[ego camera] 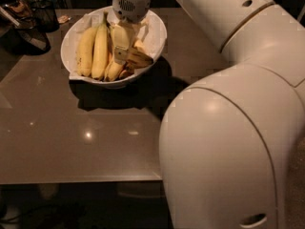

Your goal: Pick banana from white bowl

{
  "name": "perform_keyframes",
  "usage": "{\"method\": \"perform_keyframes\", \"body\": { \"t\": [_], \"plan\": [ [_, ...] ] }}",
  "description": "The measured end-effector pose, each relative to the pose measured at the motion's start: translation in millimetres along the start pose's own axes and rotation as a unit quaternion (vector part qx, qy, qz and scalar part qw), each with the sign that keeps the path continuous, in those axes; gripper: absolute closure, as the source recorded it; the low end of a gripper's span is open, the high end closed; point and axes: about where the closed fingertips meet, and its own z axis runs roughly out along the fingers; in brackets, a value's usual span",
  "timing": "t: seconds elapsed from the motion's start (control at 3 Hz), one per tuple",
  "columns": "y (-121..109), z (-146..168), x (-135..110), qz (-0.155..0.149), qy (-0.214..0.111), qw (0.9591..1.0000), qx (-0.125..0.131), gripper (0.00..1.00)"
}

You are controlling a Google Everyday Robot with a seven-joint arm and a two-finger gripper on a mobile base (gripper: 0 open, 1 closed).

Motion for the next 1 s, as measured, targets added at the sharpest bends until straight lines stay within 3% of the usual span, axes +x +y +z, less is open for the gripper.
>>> {"method": "perform_keyframes", "body": {
  "t": [0.67, 1.0],
  "plan": [
    [-4.4, 11.5, 4.2, 0.016, -0.013, 0.9994, -0.028, 0.14],
    [-4.2, 9.0, 10.0, 0.025, -0.014, 0.9991, -0.030, 0.33]
  ]
}}
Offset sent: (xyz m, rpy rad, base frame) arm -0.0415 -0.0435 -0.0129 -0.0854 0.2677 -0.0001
